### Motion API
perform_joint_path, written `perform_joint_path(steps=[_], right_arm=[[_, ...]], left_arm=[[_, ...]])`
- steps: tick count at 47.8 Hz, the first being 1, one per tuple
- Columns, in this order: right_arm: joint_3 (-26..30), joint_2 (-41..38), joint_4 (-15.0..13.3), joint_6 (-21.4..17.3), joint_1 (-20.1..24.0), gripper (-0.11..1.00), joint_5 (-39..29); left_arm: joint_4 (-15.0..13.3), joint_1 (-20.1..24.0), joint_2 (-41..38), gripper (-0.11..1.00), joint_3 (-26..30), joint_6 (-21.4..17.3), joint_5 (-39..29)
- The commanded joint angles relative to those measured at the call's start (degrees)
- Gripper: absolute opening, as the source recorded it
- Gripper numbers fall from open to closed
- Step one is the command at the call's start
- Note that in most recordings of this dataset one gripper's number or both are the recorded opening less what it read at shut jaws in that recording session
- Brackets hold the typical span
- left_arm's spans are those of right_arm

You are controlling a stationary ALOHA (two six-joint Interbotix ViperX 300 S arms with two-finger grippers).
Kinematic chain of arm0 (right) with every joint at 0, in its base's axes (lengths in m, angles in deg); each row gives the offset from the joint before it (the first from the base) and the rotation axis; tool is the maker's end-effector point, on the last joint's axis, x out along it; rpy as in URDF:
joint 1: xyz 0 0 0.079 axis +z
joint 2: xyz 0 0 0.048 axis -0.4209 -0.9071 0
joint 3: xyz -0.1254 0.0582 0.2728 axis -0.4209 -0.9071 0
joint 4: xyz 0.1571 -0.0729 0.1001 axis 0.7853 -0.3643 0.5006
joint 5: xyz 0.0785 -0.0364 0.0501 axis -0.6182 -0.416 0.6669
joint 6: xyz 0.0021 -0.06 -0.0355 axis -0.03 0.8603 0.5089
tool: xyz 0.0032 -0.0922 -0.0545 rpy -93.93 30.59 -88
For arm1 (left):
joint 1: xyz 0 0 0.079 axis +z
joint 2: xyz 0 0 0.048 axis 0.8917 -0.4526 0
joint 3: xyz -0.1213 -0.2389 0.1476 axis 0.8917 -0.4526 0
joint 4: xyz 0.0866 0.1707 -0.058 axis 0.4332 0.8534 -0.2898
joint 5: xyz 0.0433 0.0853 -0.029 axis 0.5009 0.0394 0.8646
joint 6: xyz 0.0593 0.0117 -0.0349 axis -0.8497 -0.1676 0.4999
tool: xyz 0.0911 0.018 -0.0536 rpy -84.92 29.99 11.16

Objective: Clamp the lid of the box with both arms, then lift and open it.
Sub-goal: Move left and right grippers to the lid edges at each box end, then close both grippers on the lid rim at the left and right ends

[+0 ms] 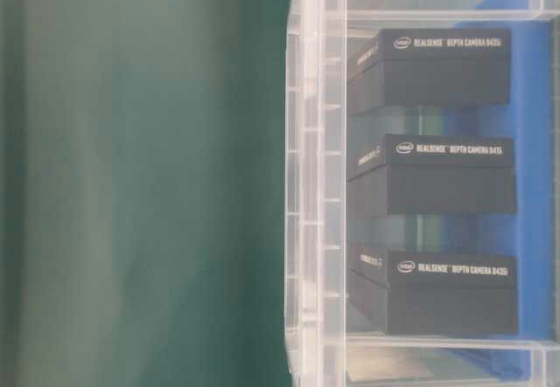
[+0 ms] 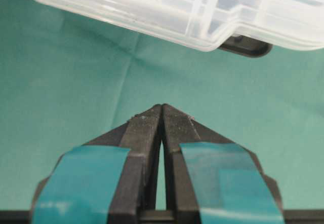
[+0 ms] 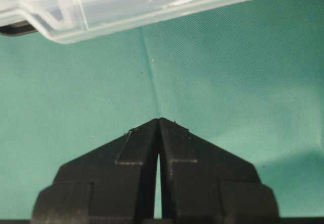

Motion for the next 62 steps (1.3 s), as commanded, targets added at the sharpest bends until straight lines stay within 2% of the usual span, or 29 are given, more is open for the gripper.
perform_joint_path(steps=[1,11,17,23,51,62], right_arm=[[0.6,0.4,-0.3,1.1,-0.2,0.0,0.4],[0.8,0.3,-0.4,9.0,-0.2,0.0,0.3],[0.9,0.3,-0.4,11.8,-0.2,0.0,0.0],[0.9,0.3,-0.4,11.9,-0.2,0.0,-0.2],[1.4,-0.7,-0.1,11.7,-0.2,0.0,0.1],[3.0,-3.1,-0.1,11.7,-0.2,0.0,2.5]], left_arm=[[0.2,0.2,-0.2,0.01,1.5,-1.5,-0.2],[0.2,0.3,-1.1,0.01,2.4,-7.6,-3.1],[0.2,0.4,-1.6,0.01,2.9,-10.4,-4.9],[0.2,1.0,-1.7,0.01,3.8,-11.5,-5.4],[0.2,2.4,-3.3,0.01,5.4,-11.8,-5.2],[0.1,2.5,-8.1,0.01,9.1,-14.8,-5.1]])
